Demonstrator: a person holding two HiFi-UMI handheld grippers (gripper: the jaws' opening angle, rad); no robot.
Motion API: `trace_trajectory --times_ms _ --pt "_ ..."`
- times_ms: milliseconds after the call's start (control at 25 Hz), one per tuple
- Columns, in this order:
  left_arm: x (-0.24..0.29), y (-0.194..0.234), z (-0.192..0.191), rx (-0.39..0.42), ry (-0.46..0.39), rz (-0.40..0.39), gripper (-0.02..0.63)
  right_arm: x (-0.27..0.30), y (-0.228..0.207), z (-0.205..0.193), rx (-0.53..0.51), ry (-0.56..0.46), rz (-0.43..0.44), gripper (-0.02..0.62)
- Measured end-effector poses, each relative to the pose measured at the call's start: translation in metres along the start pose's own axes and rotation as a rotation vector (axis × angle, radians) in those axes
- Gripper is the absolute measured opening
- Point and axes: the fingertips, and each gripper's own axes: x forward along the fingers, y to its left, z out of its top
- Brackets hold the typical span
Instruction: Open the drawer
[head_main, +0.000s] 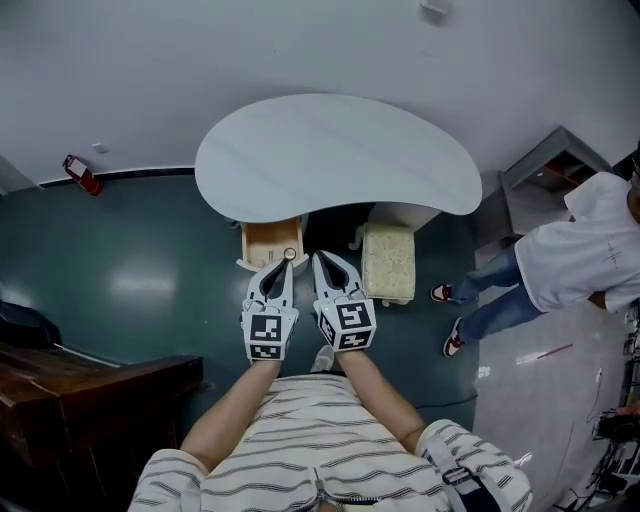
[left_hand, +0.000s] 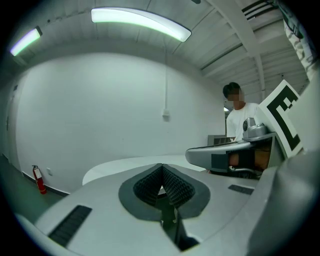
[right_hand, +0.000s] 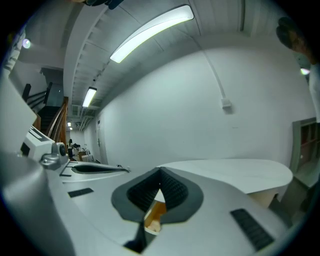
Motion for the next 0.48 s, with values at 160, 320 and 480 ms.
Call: trace_trajectory --times_ms 160,320,480 --pt "-0.002 0.01 0.028 -0.003 -0.036 0.016 0.005 -0.002 0.008 0.027 -0.027 -0.034 0.016 0.005" --pt "-0.011 0.01 0.047 -0.01 -0.067 -0.001 0.005 -0.009 0.019 0.045 -0.032 -0.062 0.023 0.005" --pt "-0.012 0.008 0.064 0.002 -0.099 -0.015 0.005 -0.013 0.019 0.057 -0.037 -0.089 0.009 0.005"
